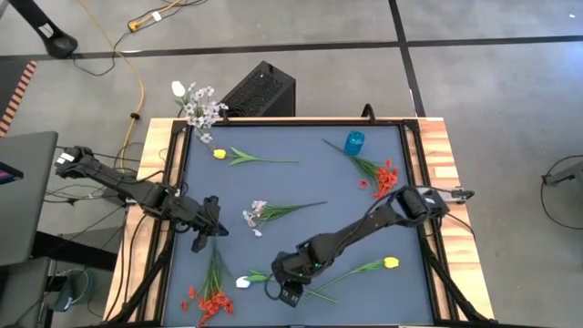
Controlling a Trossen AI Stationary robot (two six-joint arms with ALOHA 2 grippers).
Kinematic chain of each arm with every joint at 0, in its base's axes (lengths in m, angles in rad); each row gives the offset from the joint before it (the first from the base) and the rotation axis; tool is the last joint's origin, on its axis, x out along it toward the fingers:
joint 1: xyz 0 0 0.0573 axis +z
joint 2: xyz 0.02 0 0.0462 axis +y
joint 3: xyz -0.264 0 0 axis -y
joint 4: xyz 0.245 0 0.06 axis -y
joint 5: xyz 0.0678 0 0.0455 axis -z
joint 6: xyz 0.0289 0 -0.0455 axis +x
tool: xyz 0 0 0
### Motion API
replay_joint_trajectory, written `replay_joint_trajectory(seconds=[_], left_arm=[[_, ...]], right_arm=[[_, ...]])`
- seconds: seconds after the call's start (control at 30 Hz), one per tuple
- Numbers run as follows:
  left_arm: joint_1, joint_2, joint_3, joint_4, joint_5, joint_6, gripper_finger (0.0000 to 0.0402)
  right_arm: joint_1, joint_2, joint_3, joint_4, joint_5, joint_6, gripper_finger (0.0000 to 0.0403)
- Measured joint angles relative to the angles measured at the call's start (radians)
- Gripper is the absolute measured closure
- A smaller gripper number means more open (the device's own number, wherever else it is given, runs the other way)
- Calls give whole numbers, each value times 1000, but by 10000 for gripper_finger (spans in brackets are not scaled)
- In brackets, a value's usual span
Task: Sort flowers into vase by color
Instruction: Put the white flower into the transparent vase
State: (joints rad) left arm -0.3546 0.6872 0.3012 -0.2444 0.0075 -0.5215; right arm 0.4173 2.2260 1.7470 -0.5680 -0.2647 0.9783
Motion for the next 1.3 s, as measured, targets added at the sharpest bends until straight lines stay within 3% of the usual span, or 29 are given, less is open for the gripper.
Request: replay_joint_trajectory(seconds=[0.3, 0.63, 0.8, 1.1, 1.2, 1.3], left_arm=[[0, 0, 0, -14, 7, -19, 402], [0, 0, 0, -20, 24, -25, 401], [0, 0, 0, -20, 22, -23, 401], [0, 0, 0, -20, -36, -20, 401], [0, 0, 0, -20, -60, -15, 401], [0, 0, 0, -19, -67, -18, 402]], right_arm=[[50, 21, 0, -32, 240, 19, 257], [59, 21, 0, -27, 234, 17, 279], [79, 21, -29, -57, 296, -43, 279], [145, 14, -112, 63, 353, -65, 282], [167, 13, -135, 62, 402, -66, 303], [179, 13, -159, 63, 410, -64, 358]])
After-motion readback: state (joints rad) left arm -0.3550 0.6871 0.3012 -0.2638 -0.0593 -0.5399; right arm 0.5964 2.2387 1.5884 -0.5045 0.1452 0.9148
